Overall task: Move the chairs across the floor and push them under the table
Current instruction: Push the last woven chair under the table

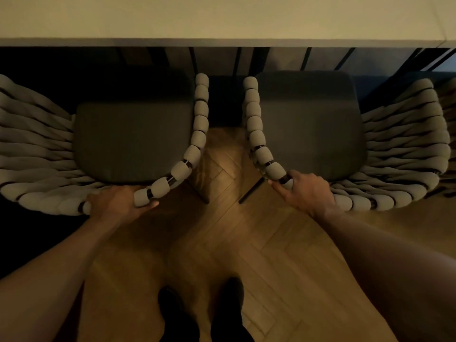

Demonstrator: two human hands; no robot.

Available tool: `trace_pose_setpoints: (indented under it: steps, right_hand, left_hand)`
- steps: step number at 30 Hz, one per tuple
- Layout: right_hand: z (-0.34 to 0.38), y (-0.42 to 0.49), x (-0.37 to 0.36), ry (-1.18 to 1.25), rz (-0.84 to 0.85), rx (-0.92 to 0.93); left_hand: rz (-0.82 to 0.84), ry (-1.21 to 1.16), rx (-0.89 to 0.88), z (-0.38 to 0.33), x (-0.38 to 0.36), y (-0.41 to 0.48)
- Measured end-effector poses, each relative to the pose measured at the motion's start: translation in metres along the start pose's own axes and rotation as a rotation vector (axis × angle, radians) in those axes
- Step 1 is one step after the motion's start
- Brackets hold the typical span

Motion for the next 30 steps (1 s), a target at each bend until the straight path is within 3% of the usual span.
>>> trace_pose_setpoints:
  steps: [5, 16, 30]
  right_hand:
    - [-0.005, -0.001, -0.005, -0.029, -0.049, 0.048]
    - [-0.003, -0.002, -0.006, -0.058, -0.117, 0.054]
    - [-0.006, -0.001, -0.007, -0.039, -0.114, 0.043]
  left_hand:
    - [-0.065, 0.076, 0.010, -0.005, 0.007, -0.006]
    - [-0.005, 0.141, 0.026, -0.005, -0.007, -0.012]
    - [-0.062, 0.094, -0.201, 0.012, -0.008, -0.008]
Point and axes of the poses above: each hand's wrist, its own y-axis towards the middle knuckle, its own x-axis out of the back of the hand, z = x × y, the point moved 2 cm from there along y, towards the middle knuckle, and after that the axes turned 13 degrees about y, right-handed, at the moved point
